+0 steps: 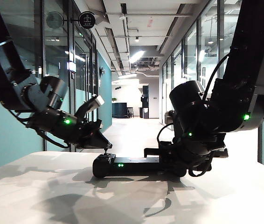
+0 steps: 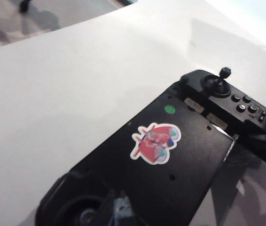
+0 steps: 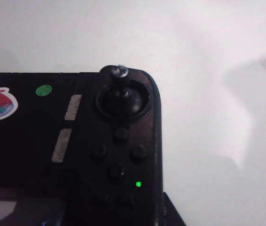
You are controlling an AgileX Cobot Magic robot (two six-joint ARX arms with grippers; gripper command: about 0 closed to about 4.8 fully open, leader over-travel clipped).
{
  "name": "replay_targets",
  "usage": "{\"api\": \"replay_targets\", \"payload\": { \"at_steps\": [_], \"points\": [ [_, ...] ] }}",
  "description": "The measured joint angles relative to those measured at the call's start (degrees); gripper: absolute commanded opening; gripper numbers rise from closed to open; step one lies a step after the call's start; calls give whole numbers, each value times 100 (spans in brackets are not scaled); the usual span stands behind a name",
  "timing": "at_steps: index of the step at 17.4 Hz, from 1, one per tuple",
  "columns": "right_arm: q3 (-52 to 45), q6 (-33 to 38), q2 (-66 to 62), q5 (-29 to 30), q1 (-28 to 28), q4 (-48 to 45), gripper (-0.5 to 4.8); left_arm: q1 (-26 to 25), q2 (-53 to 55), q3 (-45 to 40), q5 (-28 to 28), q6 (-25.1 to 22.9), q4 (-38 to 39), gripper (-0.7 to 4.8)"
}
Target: Push the left joystick on the remote control sitting on the white table forward to make the robot dog walk in a straight line until it approaches the door.
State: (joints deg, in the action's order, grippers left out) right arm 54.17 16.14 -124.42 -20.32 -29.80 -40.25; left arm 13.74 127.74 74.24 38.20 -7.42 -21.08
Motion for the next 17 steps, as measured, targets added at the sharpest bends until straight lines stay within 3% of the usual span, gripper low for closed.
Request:
{"api": "replay_targets", "payload": {
  "at_steps": [10, 17],
  "points": [
    [-2, 33, 0, 0, 0, 11, 147, 55, 131, 103, -284, -304, 114, -6],
    [-2, 33, 0, -4, 0, 11, 147, 57, 214, 103, -330, -310, -208, -6]
  ]
}}
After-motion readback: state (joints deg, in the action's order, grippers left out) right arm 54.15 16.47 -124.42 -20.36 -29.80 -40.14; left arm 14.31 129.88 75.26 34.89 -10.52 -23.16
